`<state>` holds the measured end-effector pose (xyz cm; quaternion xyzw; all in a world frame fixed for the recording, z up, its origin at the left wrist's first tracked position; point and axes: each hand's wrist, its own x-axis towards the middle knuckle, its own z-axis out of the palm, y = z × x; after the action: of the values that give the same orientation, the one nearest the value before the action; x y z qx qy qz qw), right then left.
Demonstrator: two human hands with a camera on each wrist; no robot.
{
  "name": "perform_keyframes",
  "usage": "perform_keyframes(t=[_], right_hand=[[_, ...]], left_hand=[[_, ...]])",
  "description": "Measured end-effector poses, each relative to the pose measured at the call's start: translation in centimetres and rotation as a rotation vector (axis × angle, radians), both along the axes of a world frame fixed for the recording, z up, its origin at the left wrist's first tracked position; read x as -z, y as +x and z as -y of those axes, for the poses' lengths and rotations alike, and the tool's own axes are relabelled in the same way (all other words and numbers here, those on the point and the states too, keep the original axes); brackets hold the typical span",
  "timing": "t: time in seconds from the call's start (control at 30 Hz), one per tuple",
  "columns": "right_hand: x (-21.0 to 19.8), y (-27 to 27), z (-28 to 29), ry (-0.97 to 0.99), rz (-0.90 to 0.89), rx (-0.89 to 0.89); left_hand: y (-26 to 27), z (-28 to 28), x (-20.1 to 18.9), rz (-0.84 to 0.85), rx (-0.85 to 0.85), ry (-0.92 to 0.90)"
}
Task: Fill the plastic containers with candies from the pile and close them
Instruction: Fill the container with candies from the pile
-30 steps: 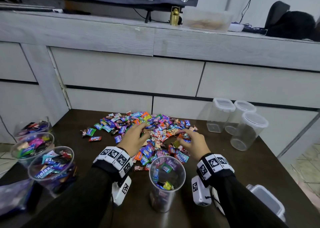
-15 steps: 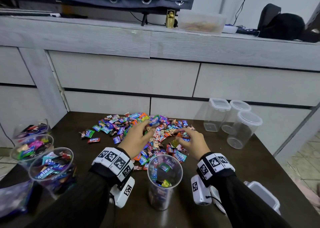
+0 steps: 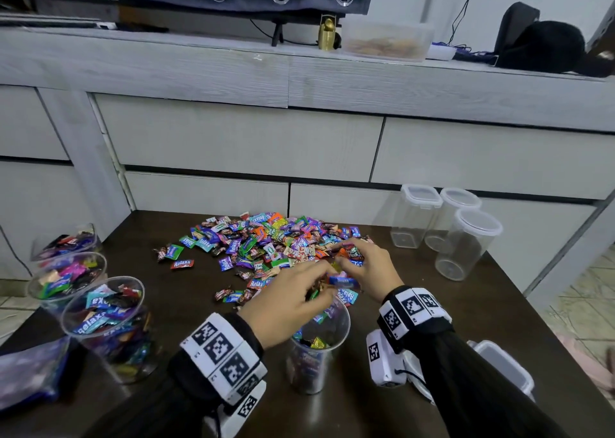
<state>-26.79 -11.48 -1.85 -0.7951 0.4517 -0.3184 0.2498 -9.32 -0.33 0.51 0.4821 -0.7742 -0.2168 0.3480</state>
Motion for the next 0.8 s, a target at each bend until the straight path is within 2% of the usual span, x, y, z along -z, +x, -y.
perform_keyframes(t=[0.13,0.33,0.8], right_hand=[[-0.5,0.3,-0.5,-0.023,0.010,-0.019],[-1.1,0.5,-0.5,-0.086,-0.012,-0.032],[-1.9,0.2,-0.6,-0.031,0.025,-0.050]], left_hand=[[-0.4,0.1,0.7,0.226,0.050,-0.109],[-0.8,0.5,0.7,0.487,0.042,-0.098],[-2.1,1.0,0.4,0.604,-0.046,-0.025]])
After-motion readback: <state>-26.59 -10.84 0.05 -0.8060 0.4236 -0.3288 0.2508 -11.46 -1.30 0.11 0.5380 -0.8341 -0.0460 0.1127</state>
